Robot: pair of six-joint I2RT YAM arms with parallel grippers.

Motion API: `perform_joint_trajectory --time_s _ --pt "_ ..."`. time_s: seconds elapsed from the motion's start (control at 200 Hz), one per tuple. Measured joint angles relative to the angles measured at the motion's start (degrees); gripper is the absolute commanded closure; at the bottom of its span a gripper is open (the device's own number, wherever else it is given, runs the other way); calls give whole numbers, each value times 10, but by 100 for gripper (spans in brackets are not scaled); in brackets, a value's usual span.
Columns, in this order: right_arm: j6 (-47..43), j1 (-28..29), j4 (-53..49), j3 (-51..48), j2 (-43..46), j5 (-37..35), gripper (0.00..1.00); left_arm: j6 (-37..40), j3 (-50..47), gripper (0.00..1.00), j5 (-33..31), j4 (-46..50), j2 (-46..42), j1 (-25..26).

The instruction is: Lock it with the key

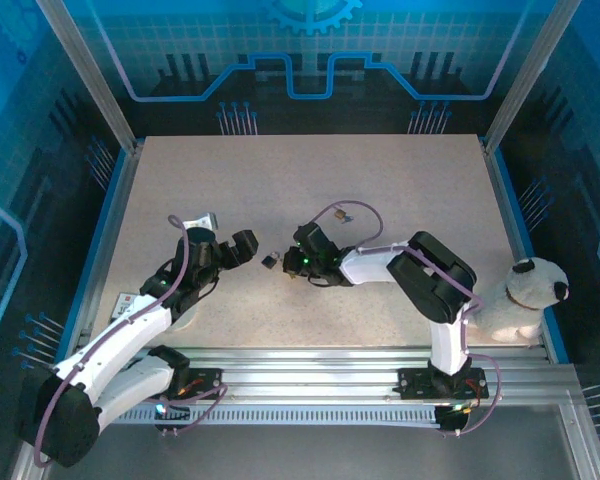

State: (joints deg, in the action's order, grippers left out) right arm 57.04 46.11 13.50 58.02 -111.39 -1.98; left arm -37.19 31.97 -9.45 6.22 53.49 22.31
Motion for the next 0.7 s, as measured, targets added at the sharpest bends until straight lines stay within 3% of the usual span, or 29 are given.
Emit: perform_joint_trajectory --time_s 0.275,0.701 --pt "0 0 -10 39 -27 0 100 0 -2 1 0 -6 0 0" --pt "-27 1 -33 51 -28 -4 67 -2 -3 1 0 -6 1 0"
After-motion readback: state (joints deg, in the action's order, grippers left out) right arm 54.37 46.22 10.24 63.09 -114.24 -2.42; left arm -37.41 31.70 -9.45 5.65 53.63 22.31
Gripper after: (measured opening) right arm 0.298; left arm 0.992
